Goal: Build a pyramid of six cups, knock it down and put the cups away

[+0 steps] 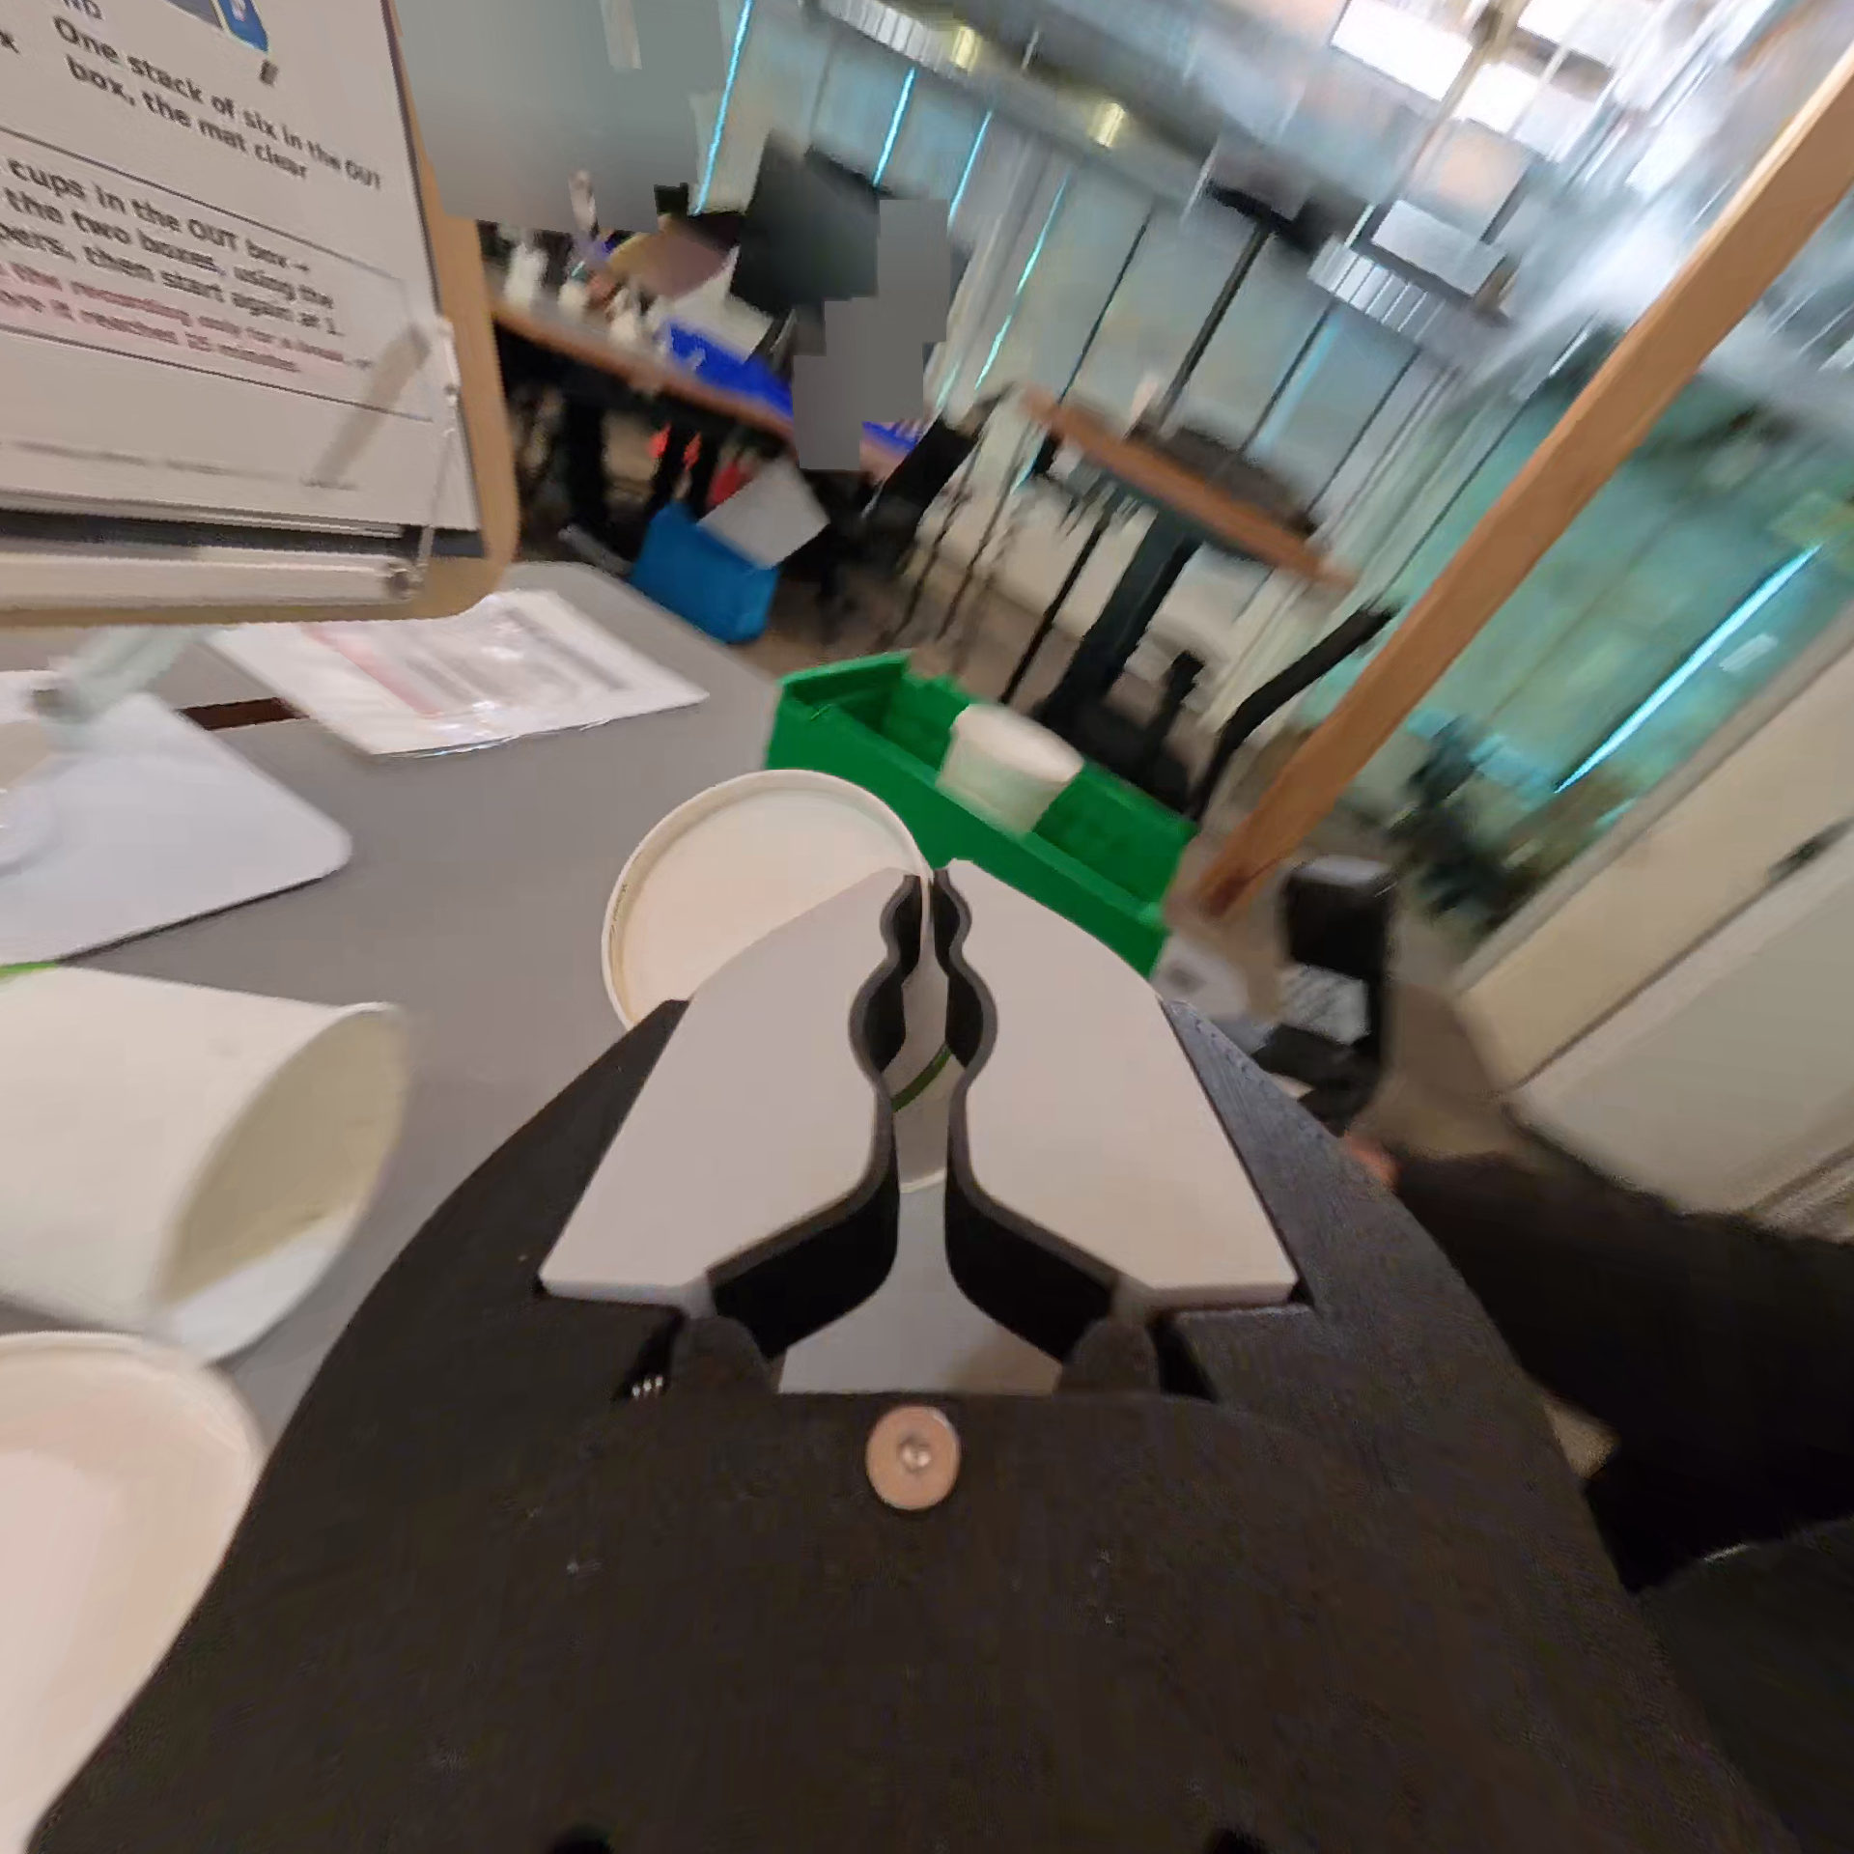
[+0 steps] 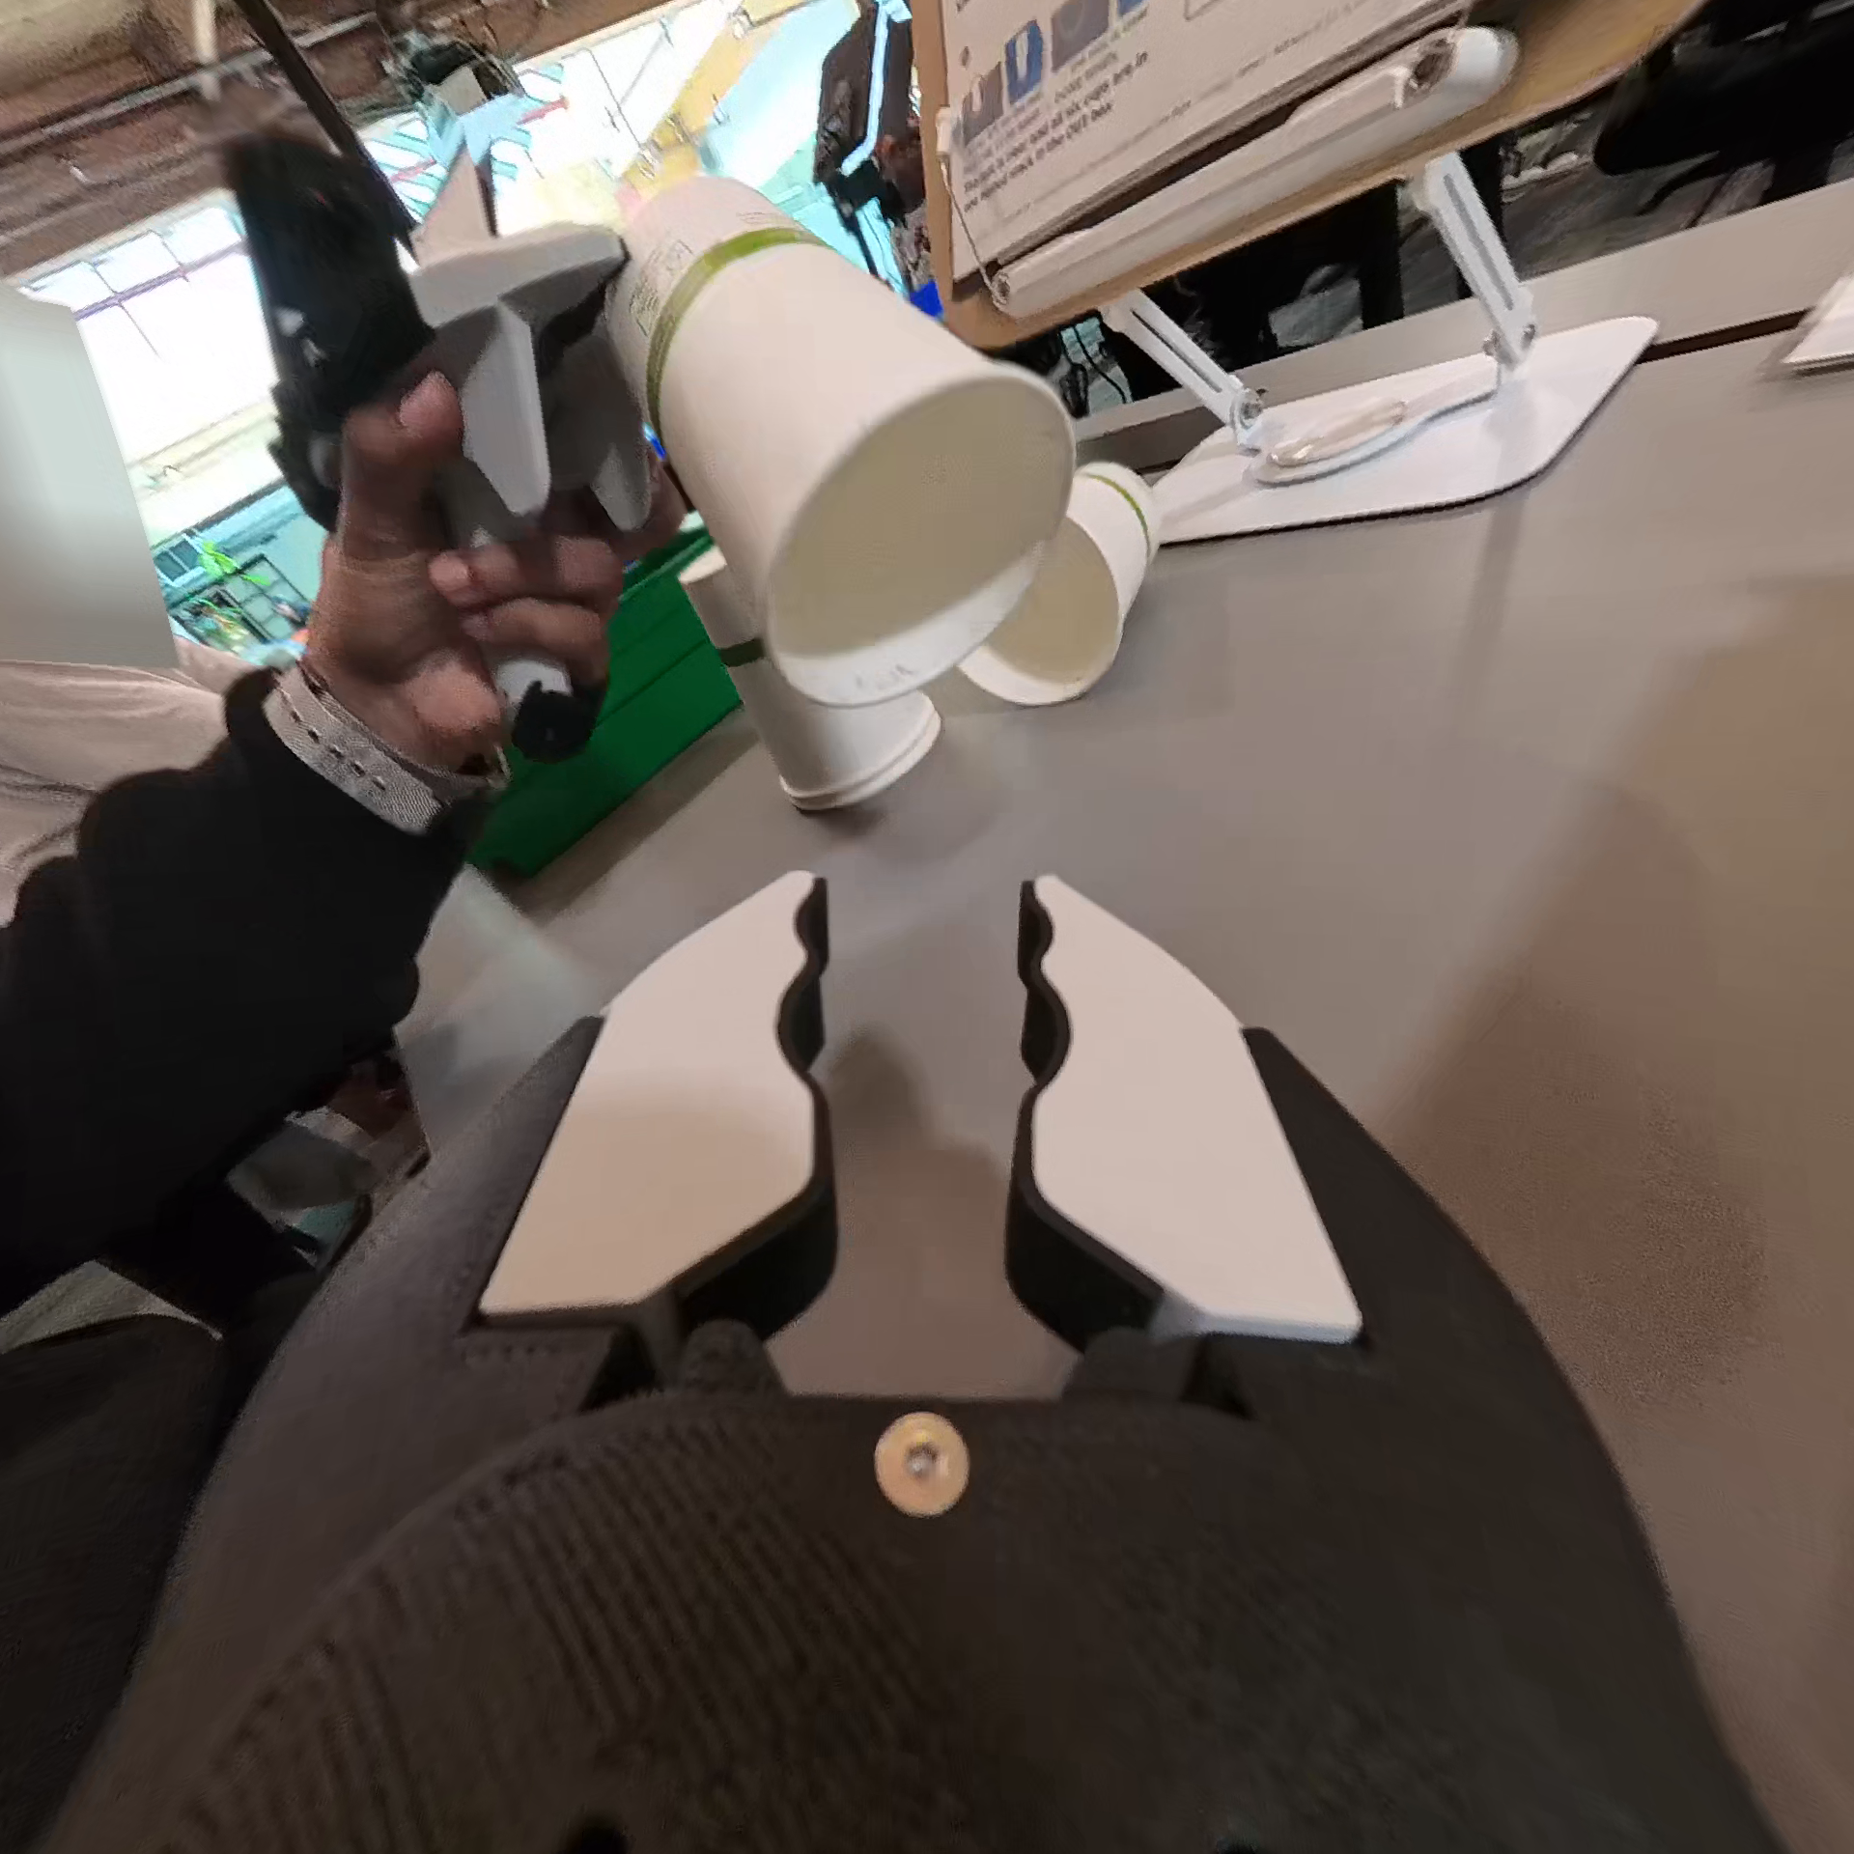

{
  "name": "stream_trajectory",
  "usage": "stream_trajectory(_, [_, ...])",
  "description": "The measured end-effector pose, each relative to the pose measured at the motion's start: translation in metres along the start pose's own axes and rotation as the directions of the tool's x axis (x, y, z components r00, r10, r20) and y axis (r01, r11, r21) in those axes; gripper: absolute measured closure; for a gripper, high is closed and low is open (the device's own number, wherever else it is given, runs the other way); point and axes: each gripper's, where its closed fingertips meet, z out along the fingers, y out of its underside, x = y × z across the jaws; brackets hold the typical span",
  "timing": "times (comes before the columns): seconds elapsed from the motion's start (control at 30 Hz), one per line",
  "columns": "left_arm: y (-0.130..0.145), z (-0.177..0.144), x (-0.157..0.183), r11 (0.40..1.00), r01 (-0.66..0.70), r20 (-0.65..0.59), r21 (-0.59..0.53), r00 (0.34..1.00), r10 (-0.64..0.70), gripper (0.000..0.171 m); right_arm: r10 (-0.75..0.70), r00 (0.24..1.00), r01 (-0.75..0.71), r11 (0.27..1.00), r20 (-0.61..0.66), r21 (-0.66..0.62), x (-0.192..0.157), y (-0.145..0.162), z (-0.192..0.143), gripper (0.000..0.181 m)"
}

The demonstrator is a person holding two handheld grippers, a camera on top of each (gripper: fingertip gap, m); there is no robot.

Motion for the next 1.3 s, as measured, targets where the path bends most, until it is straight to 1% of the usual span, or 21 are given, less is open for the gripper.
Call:
stream_trajectory(0.1, [-0.002, -0.004, 0.009, 0.974, 0.185, -0.118, 0.128, 0.978, -0.171, 0.169, -0.004, 0.997, -0.002, 0.996, 0.08, 0.084, -0.016, -0.016, 0.005, 0.133])
stream_trajectory(0.2, [0.01, -0.004, 0.007, 0.943, 0.275, -0.127, 0.189, 0.959, -0.254, 0.17, -0.023, 0.992, -0.002, 0.981, 0.124, 0.194, -0.031, -0.037, 0.006, 0.132])
stream_trajectory(0.27, [0.015, -0.006, 0.014, 0.929, 0.305, -0.154, 0.21, 0.948, -0.277, 0.17, -0.04, 0.993, 0.016, 0.978, 0.112, 0.21, -0.033, -0.04, 0.01, 0.133])
stream_trajectory(0.37, [0.023, -0.005, 0.025, 0.937, 0.279, -0.146, 0.209, 0.957, -0.252, 0.17, -0.046, 0.984, 0.01, 0.979, 0.171, 0.204, -0.043, -0.04, 0.019, 0.136])
stream_trajectory(0.43, [0.034, -0.003, 0.033, 0.955, 0.237, -0.132, 0.178, 0.968, -0.215, 0.17, -0.035, 0.975, -0.007, 0.982, 0.221, 0.187, -0.05, -0.039, 0.025, 0.14])
stream_trajectory(0.47, [0.039, -0.002, 0.037, 0.962, 0.218, -0.127, 0.162, 0.972, -0.199, 0.17, -0.038, 0.972, -0.003, 0.985, 0.233, 0.174, -0.052, -0.038, 0.028, 0.144])
stream_trajectory(0.53, [0.045, -0.003, 0.041, 0.968, 0.193, -0.124, 0.158, 0.977, -0.175, 0.169, -0.058, 0.978, 0.026, 0.987, 0.203, 0.159, -0.047, -0.037, 0.032, 0.158])
stream_trajectory(0.57, [0.047, -0.004, 0.041, 0.969, 0.187, -0.12, 0.159, 0.978, -0.169, 0.169, -0.068, 0.975, 0.034, 0.987, 0.212, 0.16, -0.046, -0.039, 0.033, 0.163])
stream_trajectory(0.63, [0.053, -0.007, 0.035, 0.976, 0.163, -0.088, 0.146, 0.985, -0.151, 0.168, -0.06, 0.956, 0.018, 0.989, 0.288, 0.146, -0.053, -0.041, 0.031, 0.176])
stream_trajectory(0.73, [0.063, -0.011, 0.022, 0.985, 0.128, -0.009, 0.117, 0.992, -0.128, 0.166, -0.08, 0.949, 0.052, 0.994, 0.305, 0.099, -0.052, -0.039, 0.035, 0.18])
stream_trajectory(0.87, [0.071, -0.015, 0.003, 0.989, 0.09, 0.101, 0.115, 0.99, -0.102, 0.158, -0.153, 0.969, 0.125, 0.981, 0.196, 0.148, -0.037, -0.061, 0.031, 0.18])
stream_trajectory(0.97, [0.076, -0.015, -0.002, 0.993, 0.074, 0.122, 0.094, 0.989, -0.085, 0.159, -0.281, 0.958, 0.268, 0.95, 0.065, 0.157, -0.021, -0.084, 0.017, 0.18])
stream_trajectory(1.0, [0.078, -0.015, -0.002, 0.994, 0.068, 0.125, 0.084, 0.989, -0.078, 0.159, -0.36, 0.933, 0.357, 0.923, -0.004, 0.144, -0.014, -0.094, 0.011, 0.18])
stream_trajectory(1.03, [0.079, -0.014, -0.003, 0.996, 0.059, 0.129, 0.074, 0.989, -0.068, 0.159, -0.453, 0.888, 0.46, 0.881, -0.083, 0.112, -0.006, -0.106, 0.002, 0.18])
stream_trajectory(1.07, [0.081, -0.013, -0.003, 0.997, 0.047, 0.133, 0.064, 0.99, -0.055, 0.159, -0.556, 0.816, 0.57, 0.82, -0.159, 0.056, 0.003, -0.118, -0.008, 0.181])
stream_trajectory(1.1, [0.084, -0.012, -0.002, 0.998, 0.034, 0.137, 0.053, 0.99, -0.041, 0.159, -0.664, 0.716, 0.676, 0.737, -0.215, -0.022, 0.011, -0.13, -0.02, 0.18])
stream_trajectory(1.17, [0.089, -0.01, 0.001, 1.0, 0.003, 0.139, 0.023, 0.99, -0.006, 0.16, -0.841, 0.467, 0.808, 0.531, -0.274, -0.254, 0.034, -0.151, -0.048, 0.18])
stream_trajectory(1.2, [0.092, -0.009, 0.002, 1.0, -0.016, 0.14, 0.006, 0.99, 0.015, 0.161, -0.899, 0.339, 0.817, 0.428, -0.278, -0.388, 0.049, -0.163, -0.064, 0.18])
stream_trajectory(1.23, [0.095, -0.007, 0.003, 0.999, -0.038, 0.141, -0.012, 0.989, 0.039, 0.161, -0.938, 0.233, 0.796, 0.335, -0.257, -0.504, 0.063, -0.173, -0.08, 0.18])
stream_trajectory(1.27, [0.099, -0.005, 0.005, 0.998, -0.06, 0.141, -0.031, 0.988, 0.064, 0.161, -0.965, 0.169, 0.757, 0.259, -0.203, -0.6, 0.076, -0.179, -0.093, 0.18])
stream_trajectory(1.3, [0.102, -0.003, 0.006, 0.995, -0.08, 0.137, -0.053, 0.987, 0.087, 0.161, -0.981, 0.152, 0.704, 0.196, -0.125, -0.683, 0.091, -0.181, -0.104, 0.18])
